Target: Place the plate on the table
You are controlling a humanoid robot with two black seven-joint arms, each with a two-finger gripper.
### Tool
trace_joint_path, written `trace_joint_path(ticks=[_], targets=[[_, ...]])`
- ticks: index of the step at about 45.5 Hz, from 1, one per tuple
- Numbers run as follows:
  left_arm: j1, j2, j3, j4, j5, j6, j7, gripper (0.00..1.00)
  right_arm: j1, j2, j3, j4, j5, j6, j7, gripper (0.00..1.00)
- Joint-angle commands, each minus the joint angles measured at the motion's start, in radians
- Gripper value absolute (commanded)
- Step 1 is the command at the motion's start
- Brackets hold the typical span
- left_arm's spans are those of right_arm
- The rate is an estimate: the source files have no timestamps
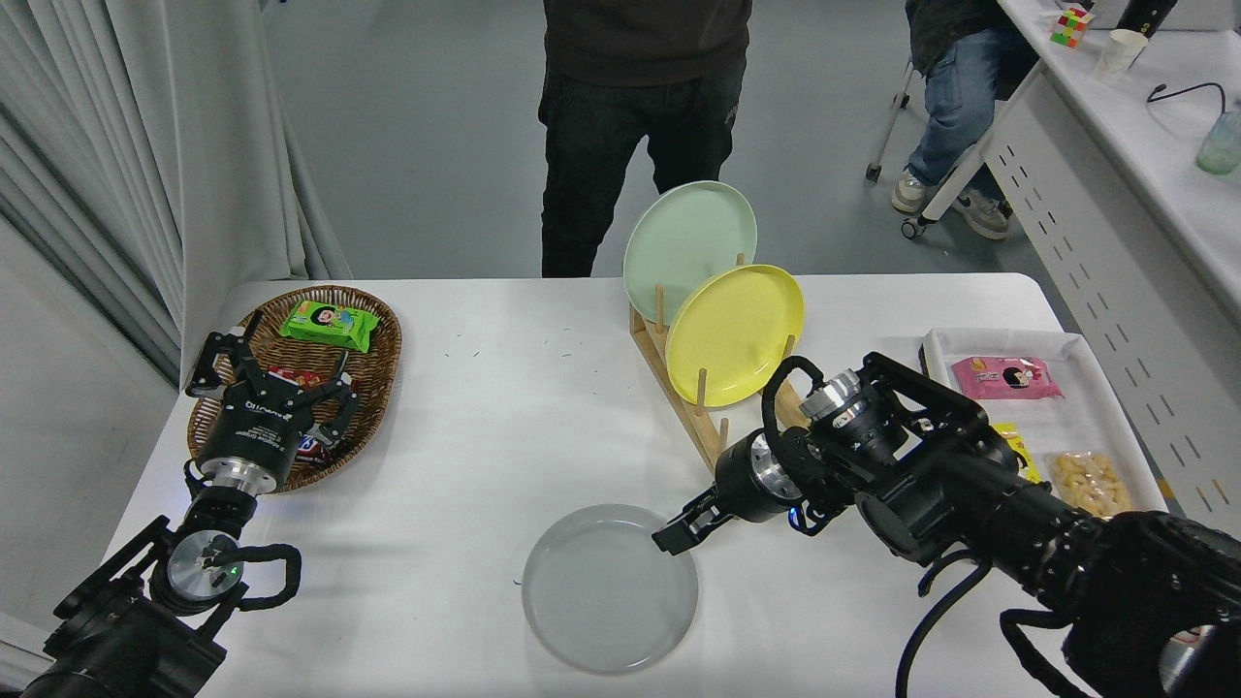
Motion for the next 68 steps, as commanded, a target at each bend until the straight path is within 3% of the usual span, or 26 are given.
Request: trace_joint_path(ticks=[1,13,29,54,60,68], targets=[[-0.001,0.000,0.000,0.000,0.000,-0.001,0.001,0.98,0.008,0.000,0.001,0.029,0.001,0.000,-0.002,0.82],[0.000,0.000,0.000,0.000,0.000,0.001,0.001,0.98,0.004,0.000,-0.002,0.054,0.004,0.000,-0.013,0.82],[0.000,0.000,0.000,0.000,0.000,-0.001,0.001,0.98,0.030,0.000,-0.002,0.097,0.077,0.000,-0.181,0.82],[0.000,0.001,0.000,0.000,0.000,0.001,0.001,0.98,0.169,0.000,0.061,0.227,0.064,0.000,-0.255,0.82],[-0.001,0.000,0.000,0.000,0.000,0.001,0.001,0.98,0.189,-0.041,0.060,0.229,0.063,0.177,-0.255,0.83],[0.000,0.000,0.000,0.000,0.000,0.001,-0.001,0.98,0.211,-0.103,0.067,0.230,0.061,0.467,-0.255,0.98]])
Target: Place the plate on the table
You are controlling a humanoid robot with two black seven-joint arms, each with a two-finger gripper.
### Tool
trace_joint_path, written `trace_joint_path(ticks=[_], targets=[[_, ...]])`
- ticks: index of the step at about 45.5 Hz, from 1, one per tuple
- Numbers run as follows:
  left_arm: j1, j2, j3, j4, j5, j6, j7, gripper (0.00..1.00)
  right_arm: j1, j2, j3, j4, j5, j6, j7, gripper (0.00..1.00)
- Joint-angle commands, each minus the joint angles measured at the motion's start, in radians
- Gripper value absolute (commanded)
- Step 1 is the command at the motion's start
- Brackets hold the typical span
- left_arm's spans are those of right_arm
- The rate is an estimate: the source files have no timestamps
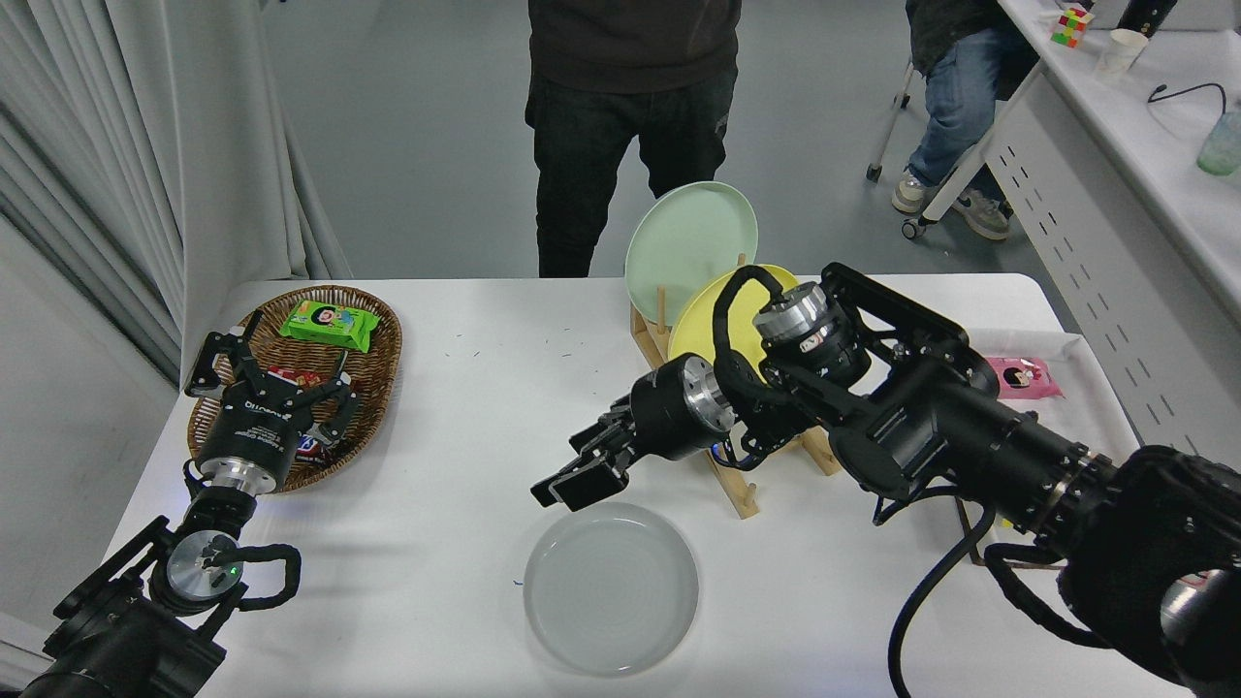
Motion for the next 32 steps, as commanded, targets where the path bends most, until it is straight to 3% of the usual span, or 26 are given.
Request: trace_joint_path(ticks=[1,9,20,25,32], targets=[[0.000,0.001,0.000,0.000,0.000,0.000,0.001,0.98,0.034,-0.070,0.014,0.016,-0.005,0.326,-0.002,0.98],[0.000,0.001,0.000,0.000,0.000,0.000,-0.001,0.98,0.043,-0.140,0.080,0.045,-0.017,0.633,-0.002,0.99],[0.000,-0.001,0.000,0.000,0.000,0.000,-0.001,0.98,0.109,-0.248,0.117,0.046,-0.206,1.119,0.004,0.99],[0.000,-0.001,0.000,0.000,0.000,0.000,0.001,0.98,0.147,-0.284,0.137,0.046,-0.247,1.212,0.004,0.99],[0.000,0.001,0.000,0.000,0.000,0.000,-0.001,0.98,0.178,-0.328,0.177,0.042,-0.247,1.225,0.009,0.99]])
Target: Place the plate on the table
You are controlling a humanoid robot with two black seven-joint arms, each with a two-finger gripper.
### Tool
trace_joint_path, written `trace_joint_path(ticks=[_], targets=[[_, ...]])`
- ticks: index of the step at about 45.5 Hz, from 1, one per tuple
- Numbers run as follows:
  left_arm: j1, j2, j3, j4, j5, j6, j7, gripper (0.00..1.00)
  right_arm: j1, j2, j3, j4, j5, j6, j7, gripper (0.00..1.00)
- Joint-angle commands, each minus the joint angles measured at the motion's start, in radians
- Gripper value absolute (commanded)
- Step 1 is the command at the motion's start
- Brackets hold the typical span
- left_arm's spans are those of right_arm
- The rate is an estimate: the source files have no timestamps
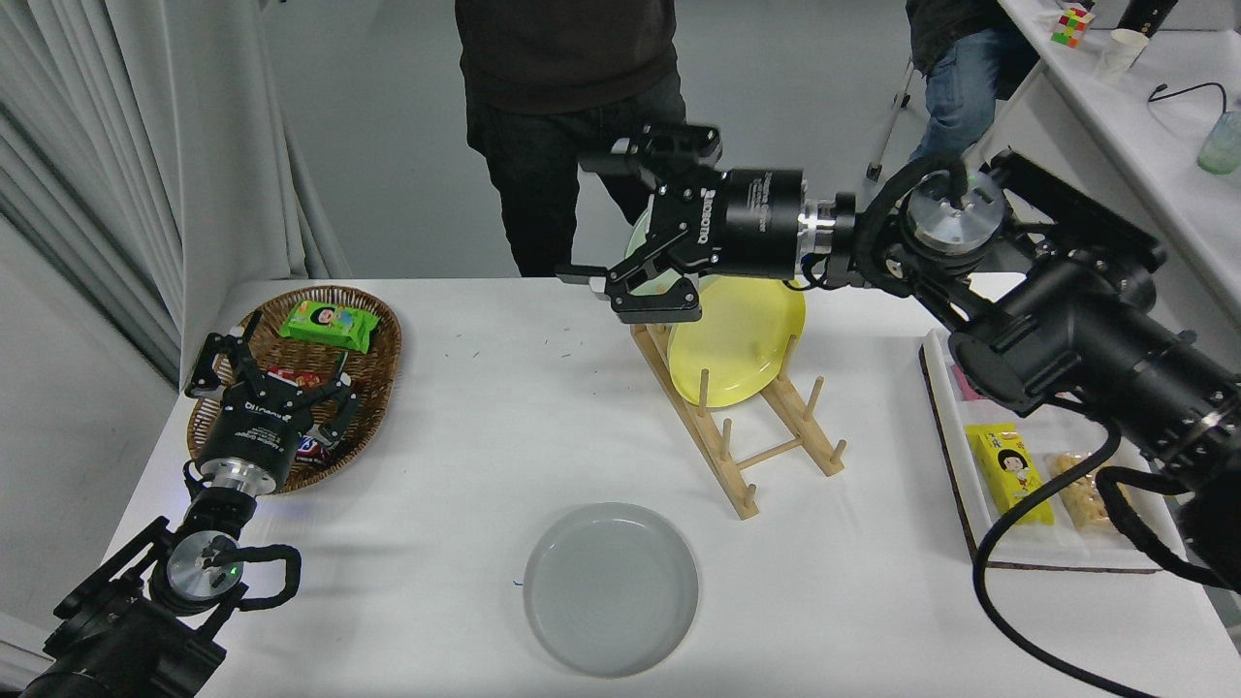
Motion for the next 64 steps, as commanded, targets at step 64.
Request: trace_joint_path(ticks=[64], targets=[[0.001,0.001,0.000,0.000,0.000,0.000,-0.001,0.98,-0.618,-0.360,0.199,-0.194,-0.477,0.054,0.803,1.00]])
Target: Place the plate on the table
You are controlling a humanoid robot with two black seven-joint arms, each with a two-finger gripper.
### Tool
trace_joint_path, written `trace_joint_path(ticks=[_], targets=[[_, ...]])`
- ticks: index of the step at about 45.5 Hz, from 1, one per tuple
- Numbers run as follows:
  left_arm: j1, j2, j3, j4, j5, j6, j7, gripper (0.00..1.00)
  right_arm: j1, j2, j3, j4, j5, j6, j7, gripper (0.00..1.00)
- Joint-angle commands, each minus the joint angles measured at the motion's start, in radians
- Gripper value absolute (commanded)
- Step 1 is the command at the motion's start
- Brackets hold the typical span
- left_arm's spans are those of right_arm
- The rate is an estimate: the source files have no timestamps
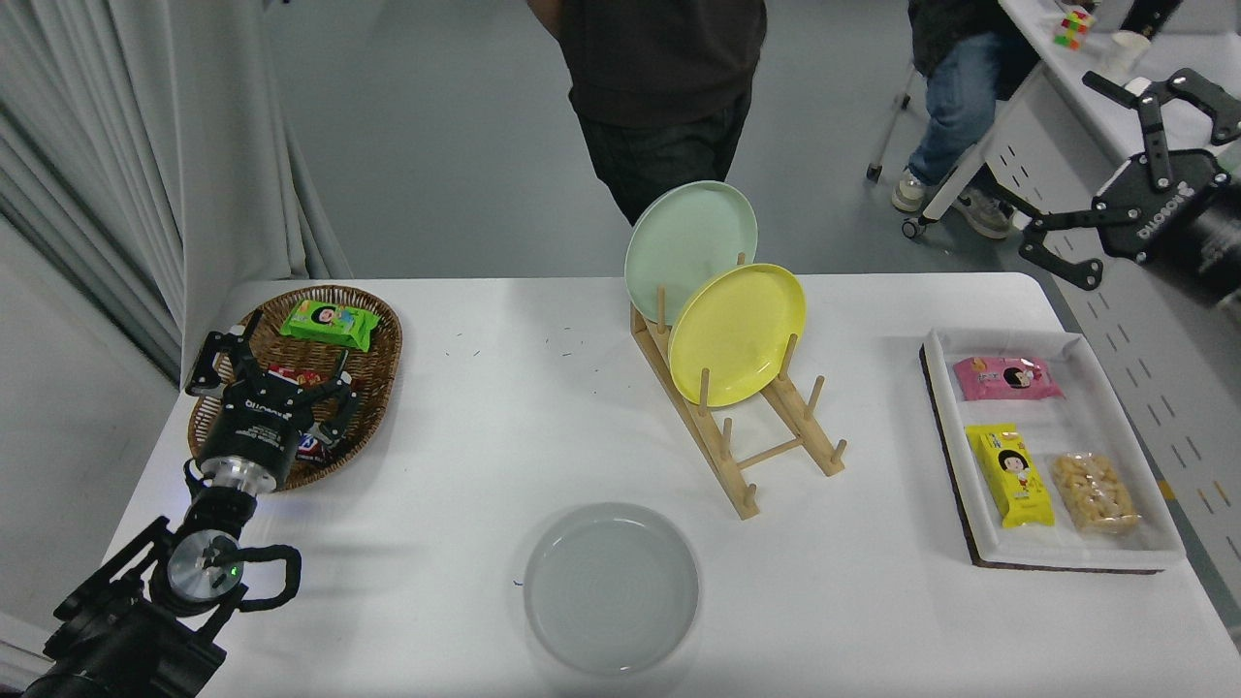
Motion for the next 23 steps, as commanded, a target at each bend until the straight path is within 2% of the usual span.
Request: trace_joint_path(ticks=[1,10,23], targets=[[0.000,0.000,0.000,0.000,0.000,-0.001,0.000,0.98,-0.051,0.107,-0.023,-0.191,-0.071,-0.110,0.134,1.00],[0.000,0.000,0.000,0.000,0.000,-0.001,0.000,0.98,-0.040,0.239,-0.032,-0.327,-0.085,-0.102,0.217,1.00],[0.000,0.000,0.000,0.000,0.000,0.001,0.000,0.98,-0.040,0.322,-0.051,-0.379,-0.085,-0.101,0.224,1.00]])
